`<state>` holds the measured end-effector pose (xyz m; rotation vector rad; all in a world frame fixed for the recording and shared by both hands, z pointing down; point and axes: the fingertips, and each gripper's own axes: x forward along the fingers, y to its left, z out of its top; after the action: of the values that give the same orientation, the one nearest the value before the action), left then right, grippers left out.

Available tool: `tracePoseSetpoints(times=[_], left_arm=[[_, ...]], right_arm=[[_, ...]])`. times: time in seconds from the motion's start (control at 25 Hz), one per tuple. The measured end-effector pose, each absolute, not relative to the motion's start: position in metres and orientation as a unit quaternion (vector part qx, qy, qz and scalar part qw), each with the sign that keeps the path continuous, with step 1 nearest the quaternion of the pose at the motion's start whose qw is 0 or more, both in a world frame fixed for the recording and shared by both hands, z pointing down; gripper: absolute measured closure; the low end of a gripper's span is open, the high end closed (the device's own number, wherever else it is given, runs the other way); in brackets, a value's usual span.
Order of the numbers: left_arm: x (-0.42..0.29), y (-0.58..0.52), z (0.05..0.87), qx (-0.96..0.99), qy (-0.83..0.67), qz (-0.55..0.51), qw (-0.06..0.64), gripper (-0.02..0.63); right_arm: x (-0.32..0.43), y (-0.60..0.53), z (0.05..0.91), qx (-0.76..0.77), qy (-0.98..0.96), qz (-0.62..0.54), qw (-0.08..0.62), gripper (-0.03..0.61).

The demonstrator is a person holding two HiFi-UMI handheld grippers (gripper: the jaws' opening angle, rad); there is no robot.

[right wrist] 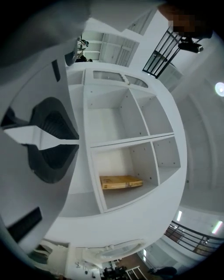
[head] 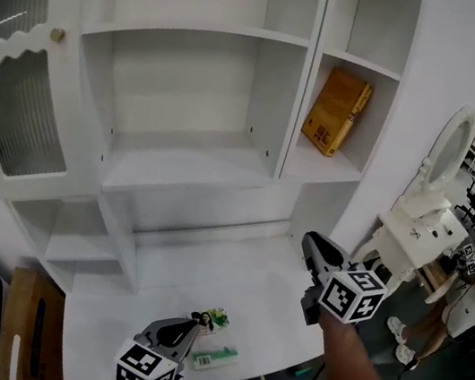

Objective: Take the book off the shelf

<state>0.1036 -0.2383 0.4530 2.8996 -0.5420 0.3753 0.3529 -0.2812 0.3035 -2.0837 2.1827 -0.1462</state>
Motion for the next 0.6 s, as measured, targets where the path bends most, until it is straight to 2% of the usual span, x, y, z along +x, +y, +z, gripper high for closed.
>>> tracePoseSetpoints(times=[0.24, 0.28, 0.36, 0.6], left_arm=[[0.125, -0.252, 0.448, 0.968, -0.207, 0.117, 0.086, 0.603], [0.129, -0.254, 0.447, 0.967, -0.212, 0.114, 0.087, 0.603], [0.134, -0.257, 0.444, 0.965, -0.222, 0.108, 0.091, 0.603], [0.14, -0.265, 0.449, 0.955, -0.255, 0.114, 0.099, 0.603]], right_arm=[[0.439, -0.343, 0.21, -0.72, 0.691, 0.031, 0.062, 0.541], [0.451, -0.354, 0.202, -0.724, 0.687, 0.035, 0.055, 0.527], [0.475, -0.375, 0.19, -0.732, 0.679, 0.034, 0.046, 0.446], [0.539, -0.426, 0.175, -0.768, 0.64, 0.009, 0.033, 0.391]])
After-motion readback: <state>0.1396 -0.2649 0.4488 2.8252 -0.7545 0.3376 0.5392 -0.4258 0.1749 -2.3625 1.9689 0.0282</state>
